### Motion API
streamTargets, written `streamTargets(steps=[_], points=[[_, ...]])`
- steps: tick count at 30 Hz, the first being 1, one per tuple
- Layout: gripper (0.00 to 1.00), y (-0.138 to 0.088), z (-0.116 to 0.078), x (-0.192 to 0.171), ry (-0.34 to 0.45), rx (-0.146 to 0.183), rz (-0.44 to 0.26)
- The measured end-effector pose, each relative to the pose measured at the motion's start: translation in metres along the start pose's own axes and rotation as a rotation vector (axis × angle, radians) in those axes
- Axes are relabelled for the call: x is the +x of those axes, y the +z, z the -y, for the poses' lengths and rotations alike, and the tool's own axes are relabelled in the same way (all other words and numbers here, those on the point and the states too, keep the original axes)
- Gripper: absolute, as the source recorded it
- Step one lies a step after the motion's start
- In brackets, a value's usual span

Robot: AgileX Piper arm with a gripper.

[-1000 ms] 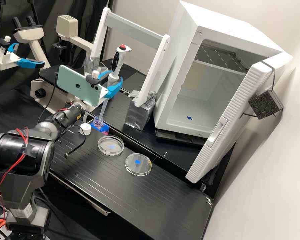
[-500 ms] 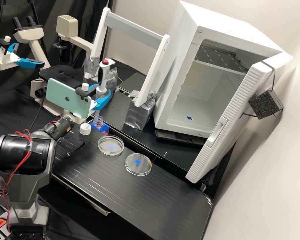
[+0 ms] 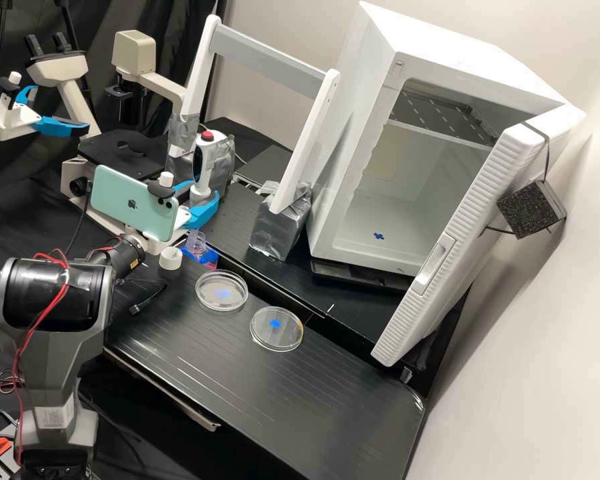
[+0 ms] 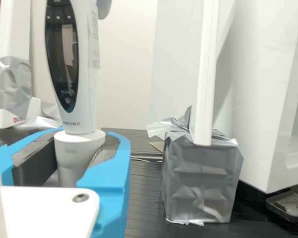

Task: Use the pipette

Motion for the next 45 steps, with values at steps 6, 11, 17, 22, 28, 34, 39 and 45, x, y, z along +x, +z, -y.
streamTargets(steps=[6,11,17,22,28,34,39,45], points=[[0.0,-0.002,-0.005,-0.001,0.008,0.012,-0.006],[0.0,-0.007,-0.016,-0.004,0.038,0.019,-0.028],[0.0,-0.024,-0.035,-0.01,0.092,0.02,-0.091],[0.0,-0.035,-0.051,-0.018,0.135,0.022,-0.136],[0.0,-0.046,-0.071,-0.022,0.116,0.028,-0.174],[0.0,-0.046,-0.091,-0.028,-0.025,-0.028,-0.226],[0.0,-0.041,-0.108,-0.037,-0.063,-0.104,-0.224],[0.0,-0.029,-0.138,-0.042,-0.004,-0.097,-0.187]])
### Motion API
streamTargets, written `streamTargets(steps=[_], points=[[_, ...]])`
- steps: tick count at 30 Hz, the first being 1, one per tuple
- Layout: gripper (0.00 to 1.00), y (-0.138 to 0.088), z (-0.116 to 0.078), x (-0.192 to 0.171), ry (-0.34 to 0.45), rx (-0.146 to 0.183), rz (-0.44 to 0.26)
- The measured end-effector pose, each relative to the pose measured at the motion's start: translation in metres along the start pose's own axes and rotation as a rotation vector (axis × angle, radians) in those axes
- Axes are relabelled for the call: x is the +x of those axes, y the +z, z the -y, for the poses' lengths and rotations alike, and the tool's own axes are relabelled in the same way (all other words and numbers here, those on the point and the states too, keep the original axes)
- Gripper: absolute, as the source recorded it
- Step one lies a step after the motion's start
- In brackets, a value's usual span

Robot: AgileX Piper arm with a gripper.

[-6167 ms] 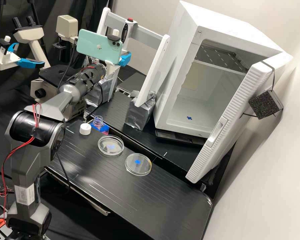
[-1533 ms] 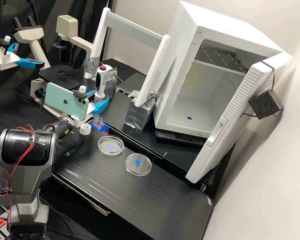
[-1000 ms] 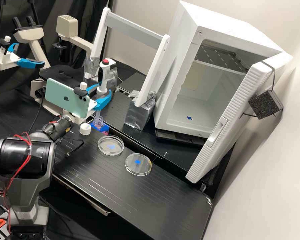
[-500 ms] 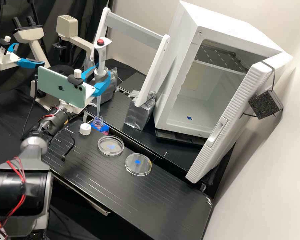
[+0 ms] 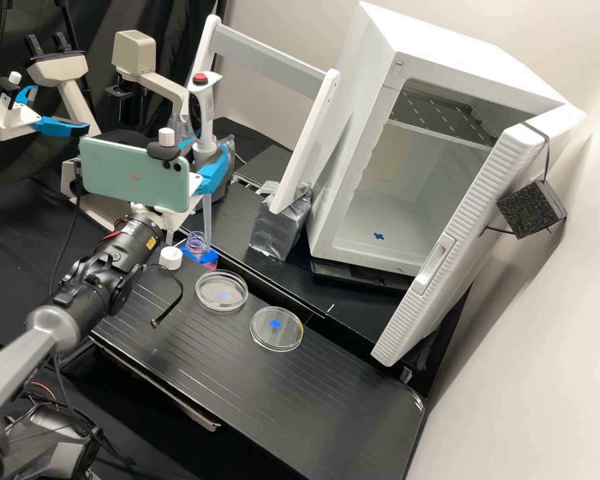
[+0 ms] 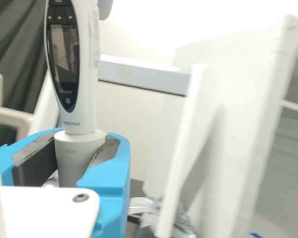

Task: Use the pipette

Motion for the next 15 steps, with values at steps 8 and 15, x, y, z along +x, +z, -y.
streamTargets(steps=[8,15], points=[[0.0,0.014,-0.017,-0.006,0.008,0.013,0.038],[0.0,0.017,-0.008,-0.008,-0.043,-0.052,0.033]])
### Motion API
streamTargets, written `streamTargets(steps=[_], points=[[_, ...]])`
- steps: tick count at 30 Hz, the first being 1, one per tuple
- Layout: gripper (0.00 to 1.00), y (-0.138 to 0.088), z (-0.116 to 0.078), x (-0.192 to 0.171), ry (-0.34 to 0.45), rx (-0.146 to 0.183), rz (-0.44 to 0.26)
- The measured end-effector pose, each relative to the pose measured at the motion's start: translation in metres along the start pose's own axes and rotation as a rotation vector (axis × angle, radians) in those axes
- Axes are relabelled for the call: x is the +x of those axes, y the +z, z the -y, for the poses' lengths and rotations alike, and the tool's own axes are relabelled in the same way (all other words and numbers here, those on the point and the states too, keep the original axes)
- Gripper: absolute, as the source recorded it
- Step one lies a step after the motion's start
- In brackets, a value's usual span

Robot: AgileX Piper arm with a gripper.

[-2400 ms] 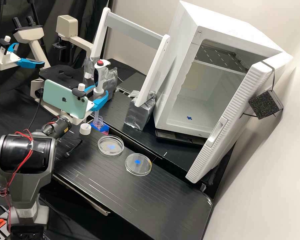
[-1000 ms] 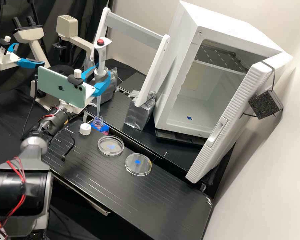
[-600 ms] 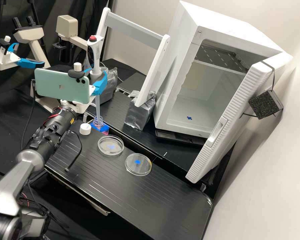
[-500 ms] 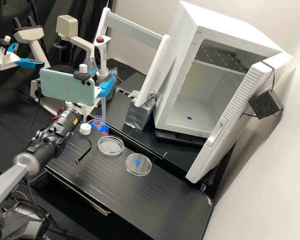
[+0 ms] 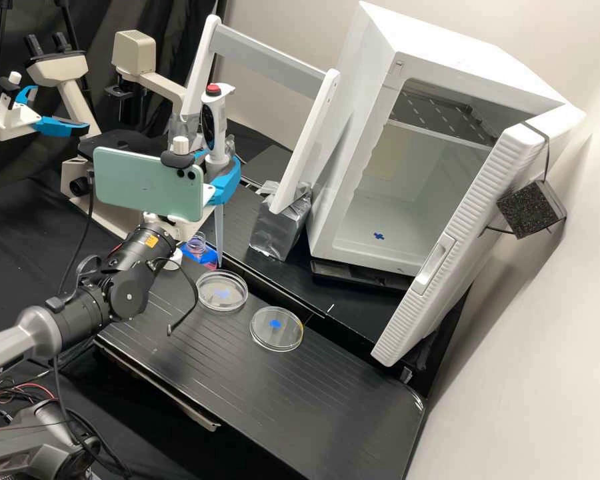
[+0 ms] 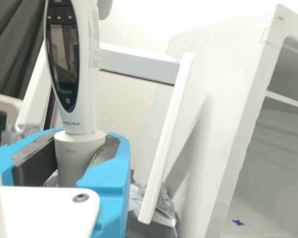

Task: Use the pipette

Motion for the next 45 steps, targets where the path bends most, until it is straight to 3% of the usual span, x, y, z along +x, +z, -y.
streamTargets(steps=[3,6,14,39,45], points=[[0.0,0.004,-0.002,0.0,0.011,-0.028,0.013],[0.0,0.007,-0.006,-0.001,0.036,-0.031,0.027],[0.0,0.01,-0.008,-0.002,0.048,-0.023,0.049],[0.0,-0.001,0.0,0.001,-0.001,-0.003,-0.02],[0.0,-0.009,-0.009,0.019,-0.021,0.013,-0.028]])
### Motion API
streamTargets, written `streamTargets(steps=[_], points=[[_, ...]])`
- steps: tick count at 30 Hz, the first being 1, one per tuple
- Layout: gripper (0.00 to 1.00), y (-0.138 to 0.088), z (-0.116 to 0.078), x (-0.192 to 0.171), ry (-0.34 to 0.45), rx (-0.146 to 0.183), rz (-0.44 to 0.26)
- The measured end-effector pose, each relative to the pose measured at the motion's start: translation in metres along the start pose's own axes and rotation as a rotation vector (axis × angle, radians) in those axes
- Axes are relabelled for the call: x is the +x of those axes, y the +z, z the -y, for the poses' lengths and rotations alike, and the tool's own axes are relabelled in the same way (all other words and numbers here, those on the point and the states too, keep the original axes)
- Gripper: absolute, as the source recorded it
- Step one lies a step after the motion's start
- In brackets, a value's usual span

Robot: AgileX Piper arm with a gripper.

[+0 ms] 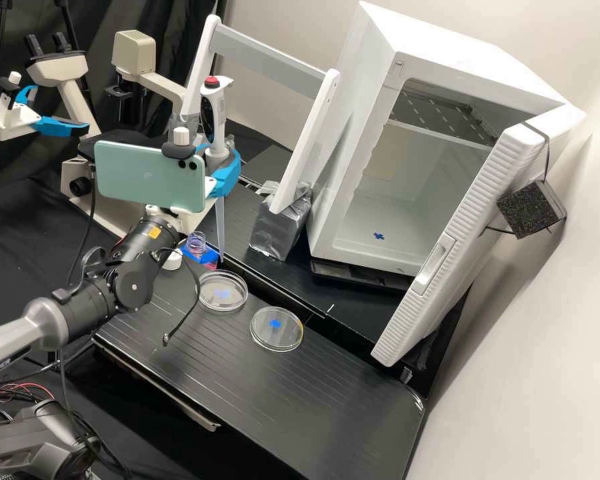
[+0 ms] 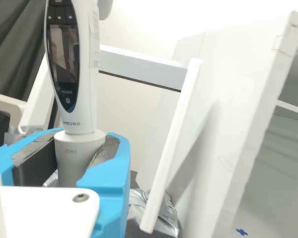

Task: Use the pipette

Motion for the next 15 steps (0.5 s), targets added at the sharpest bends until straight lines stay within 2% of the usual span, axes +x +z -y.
streamTargets(steps=[4,7,10,15], points=[[0.0,-0.009,-0.007,0.024,-0.016,0.0,-0.041],[0.0,-0.017,-0.015,0.048,-0.029,0.017,-0.049],[0.0,-0.022,-0.02,0.071,-0.049,0.04,-0.011],[0.0,-0.029,-0.03,0.102,-0.081,0.043,0.068]])
